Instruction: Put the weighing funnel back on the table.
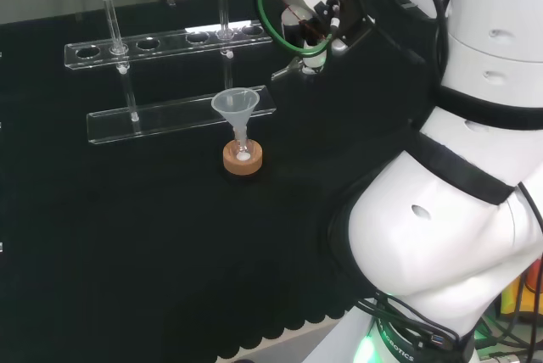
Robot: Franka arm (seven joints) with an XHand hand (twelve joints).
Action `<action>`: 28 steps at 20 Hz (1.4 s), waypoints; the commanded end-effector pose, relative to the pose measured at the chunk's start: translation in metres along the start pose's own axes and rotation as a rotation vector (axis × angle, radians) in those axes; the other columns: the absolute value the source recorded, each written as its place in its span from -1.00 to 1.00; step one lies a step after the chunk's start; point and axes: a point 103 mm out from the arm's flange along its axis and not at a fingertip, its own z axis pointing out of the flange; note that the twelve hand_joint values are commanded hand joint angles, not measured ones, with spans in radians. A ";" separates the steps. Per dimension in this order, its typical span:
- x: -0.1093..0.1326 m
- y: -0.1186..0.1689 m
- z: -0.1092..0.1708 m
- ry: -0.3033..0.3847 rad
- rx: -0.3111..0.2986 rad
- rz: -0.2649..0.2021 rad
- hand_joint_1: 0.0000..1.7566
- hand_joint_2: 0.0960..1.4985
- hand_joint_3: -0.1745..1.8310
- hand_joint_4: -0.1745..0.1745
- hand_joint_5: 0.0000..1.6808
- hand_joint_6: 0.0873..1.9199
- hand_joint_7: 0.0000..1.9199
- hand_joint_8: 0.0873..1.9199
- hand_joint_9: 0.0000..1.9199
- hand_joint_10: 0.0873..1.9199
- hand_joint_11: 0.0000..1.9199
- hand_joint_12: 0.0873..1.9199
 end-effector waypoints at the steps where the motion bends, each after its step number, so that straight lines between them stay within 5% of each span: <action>1: -0.014 0.017 0.034 0.080 0.014 0.016 0.23 -0.14 -0.14 1.00 0.37 -0.11 -0.06 -0.39 0.08 -0.58 -0.48 0.30; 9: -0.022 0.033 0.067 0.143 0.043 0.007 0.23 -0.14 -0.15 1.00 0.37 -0.11 -0.06 -0.39 0.08 -0.58 -0.48 0.30; 28: 0.001 0.040 0.130 0.244 -0.024 -0.031 0.23 -0.13 -0.15 1.00 0.36 -0.11 -0.06 -0.39 0.08 -0.58 -0.47 0.30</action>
